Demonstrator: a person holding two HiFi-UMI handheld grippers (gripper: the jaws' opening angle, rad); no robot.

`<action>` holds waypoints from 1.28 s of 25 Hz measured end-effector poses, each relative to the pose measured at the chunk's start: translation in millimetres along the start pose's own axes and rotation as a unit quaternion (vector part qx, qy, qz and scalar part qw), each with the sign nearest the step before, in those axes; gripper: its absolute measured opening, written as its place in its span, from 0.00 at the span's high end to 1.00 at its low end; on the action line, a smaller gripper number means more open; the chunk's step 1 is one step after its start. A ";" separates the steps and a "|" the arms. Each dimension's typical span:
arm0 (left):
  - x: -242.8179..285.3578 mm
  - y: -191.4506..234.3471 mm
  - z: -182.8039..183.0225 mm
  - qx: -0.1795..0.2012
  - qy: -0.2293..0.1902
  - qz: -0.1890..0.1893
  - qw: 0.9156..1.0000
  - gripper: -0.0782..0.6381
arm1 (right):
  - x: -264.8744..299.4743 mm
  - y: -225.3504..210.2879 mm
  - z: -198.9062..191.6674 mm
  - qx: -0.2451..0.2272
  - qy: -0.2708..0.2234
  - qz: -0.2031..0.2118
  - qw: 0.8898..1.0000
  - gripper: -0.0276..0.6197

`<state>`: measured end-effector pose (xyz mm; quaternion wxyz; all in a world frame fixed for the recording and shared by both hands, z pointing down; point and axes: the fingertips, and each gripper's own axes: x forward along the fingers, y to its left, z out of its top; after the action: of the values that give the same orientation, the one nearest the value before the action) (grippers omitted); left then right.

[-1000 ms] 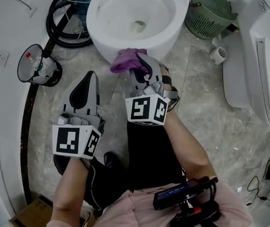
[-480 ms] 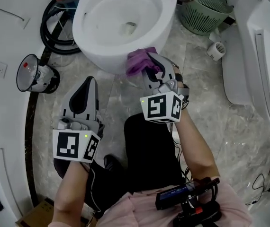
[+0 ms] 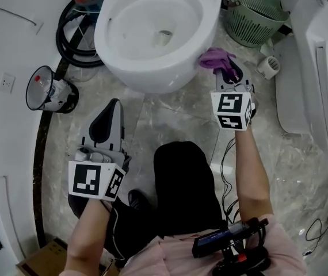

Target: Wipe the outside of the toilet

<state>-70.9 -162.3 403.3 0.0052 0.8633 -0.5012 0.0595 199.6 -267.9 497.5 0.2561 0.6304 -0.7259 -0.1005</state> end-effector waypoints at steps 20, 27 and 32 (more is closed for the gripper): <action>-55.6 91.6 -2.6 -0.018 -0.029 0.046 0.998 0.88 | -60.0 158.5 167.0 0.048 -0.139 0.092 0.985 0.80; -90.6 133.2 -21.7 -0.022 -0.017 0.077 0.997 0.88 | -31.6 268.6 161.2 0.084 -0.124 0.163 0.975 0.80; -112.6 152.0 -31.3 -0.024 -0.010 0.094 0.995 0.88 | -8.5 319.0 140.3 0.076 -0.087 0.174 0.978 0.80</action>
<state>-260.8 -138.5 414.6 0.0152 0.8123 -0.5817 0.0394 -145.3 -225.6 525.9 0.1574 0.5010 -0.8493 -0.0536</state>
